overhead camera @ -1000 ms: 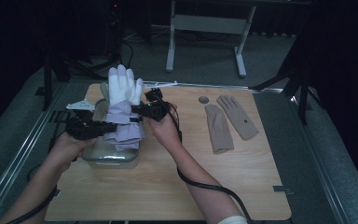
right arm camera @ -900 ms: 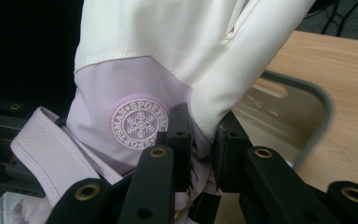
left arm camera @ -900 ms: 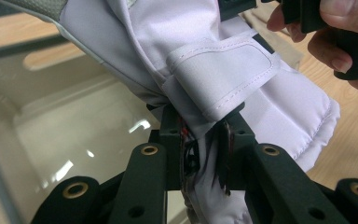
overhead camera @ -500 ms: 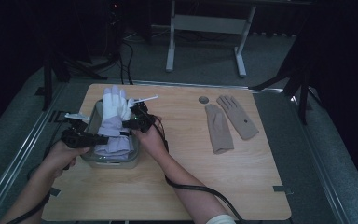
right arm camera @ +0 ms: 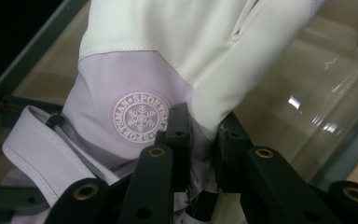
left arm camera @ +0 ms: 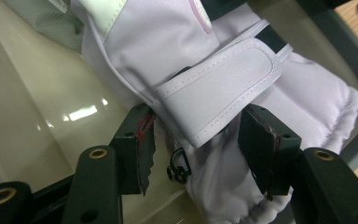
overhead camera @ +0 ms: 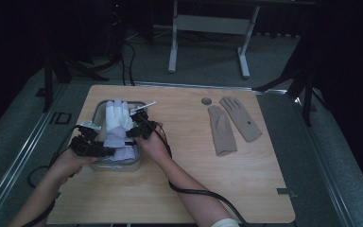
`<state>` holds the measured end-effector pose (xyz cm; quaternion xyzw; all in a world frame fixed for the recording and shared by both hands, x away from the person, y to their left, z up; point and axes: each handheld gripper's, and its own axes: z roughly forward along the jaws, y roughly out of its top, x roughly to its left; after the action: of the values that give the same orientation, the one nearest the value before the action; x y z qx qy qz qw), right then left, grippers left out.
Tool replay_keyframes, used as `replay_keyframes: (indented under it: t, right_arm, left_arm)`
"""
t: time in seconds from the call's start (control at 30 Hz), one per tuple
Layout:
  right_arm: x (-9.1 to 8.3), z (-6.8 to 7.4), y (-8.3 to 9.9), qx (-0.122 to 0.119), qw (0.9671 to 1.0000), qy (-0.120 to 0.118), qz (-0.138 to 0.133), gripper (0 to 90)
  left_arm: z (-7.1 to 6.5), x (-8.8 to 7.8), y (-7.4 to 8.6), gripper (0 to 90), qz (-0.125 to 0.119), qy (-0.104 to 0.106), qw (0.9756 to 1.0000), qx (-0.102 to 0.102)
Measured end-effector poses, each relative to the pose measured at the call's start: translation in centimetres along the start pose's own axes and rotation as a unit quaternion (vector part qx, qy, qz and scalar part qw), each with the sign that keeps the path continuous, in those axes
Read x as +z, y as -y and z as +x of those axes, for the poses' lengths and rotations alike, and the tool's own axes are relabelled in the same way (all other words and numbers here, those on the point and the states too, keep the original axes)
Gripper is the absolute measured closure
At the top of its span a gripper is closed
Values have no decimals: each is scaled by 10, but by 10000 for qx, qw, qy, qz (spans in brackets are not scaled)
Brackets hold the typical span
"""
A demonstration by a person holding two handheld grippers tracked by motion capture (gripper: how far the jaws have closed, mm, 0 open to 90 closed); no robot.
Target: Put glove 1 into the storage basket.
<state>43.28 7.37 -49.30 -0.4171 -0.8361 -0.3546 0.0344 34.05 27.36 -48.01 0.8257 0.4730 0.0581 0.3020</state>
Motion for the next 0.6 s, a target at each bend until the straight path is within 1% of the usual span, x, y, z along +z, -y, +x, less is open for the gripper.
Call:
replay_keyframes:
  t: [0.03, 0.07, 0.1, 0.17, 0.2, 0.23, 0.27, 0.3, 0.33, 0.37, 0.4, 0.43, 0.47, 0.5, 0.53, 0.57, 0.6]
  right_arm:
    - [0, 0, 0, -22, 10000, 2, -5, 752]
    - [0, 0, -1, -93, 10000, -1, -26, 706]
    - [0, 0, -1, -129, 9999, 20, -43, 673]
    - [-3, 1, -3, -198, 9997, 57, -102, 617]
    - [-4, 1, -4, -294, 9995, -6, -141, 533]
    - [-6, 2, -4, -383, 9991, -13, -177, 509]
    - [-9, 2, -5, -480, 9985, 18, -255, 463]
    - [-12, 1, -5, -508, 9982, 3, -320, 391]
    - [-16, -1, -6, -548, 9975, -7, -439, 346]
    - [-21, -2, -7, -555, 9972, 7, -496, 316]
    - [-25, -3, -8, -639, 9963, -25, -576, 261]
    - [-25, -3, -8, -639, 9963, -25, -576, 261]
    - [-30, -4, -8, -718, 9953, -70, -642, 222]
    - [-39, -7, -8, -729, 9945, -206, -717, 195]
    - [-44, -9, -7, -756, 9942, -215, -731, 190]
    - [-48, -10, -6, -859, 9936, -199, -706, 166]
    - [-52, -12, -5, -872, 9934, -212, -719, 157]
  left_arm:
    - [0, 0, 0, 460, -28, -12, 10000, -31]
    - [0, 0, 0, 458, -32, -34, 10000, -55]
    - [-1, -1, 0, 450, -34, -114, 9999, -64]
    - [-3, -4, 1, 444, -57, -204, 9998, -31]
    - [-4, -4, 1, 439, -43, -243, 9997, -22]
    - [-5, -5, 2, 440, -52, -259, 9997, -2]
    - [-6, -6, 2, 439, -76, -263, 9996, -16]
    - [-6, -7, 3, 439, -104, -234, 9997, -34]
    - [-7, -9, 4, 429, -155, -218, 9996, -38]
    - [-8, -11, 5, 410, -190, -224, 9996, -35]
    - [-9, -13, 6, 398, -220, -238, 9995, -19]
    - [-9, -13, 6, 383, -220, -238, 9995, -19]
    - [-11, -16, 7, 383, -321, -272, 9991, -32]
    - [-11, -18, 7, 338, -367, -282, 9989, -38]
    - [-12, -21, 7, 324, -416, -320, 9986, -44]
    - [-12, -23, 7, 324, -462, -389, 9982, -33]
    - [-13, -26, 7, 324, -529, -472, 9975, -66]
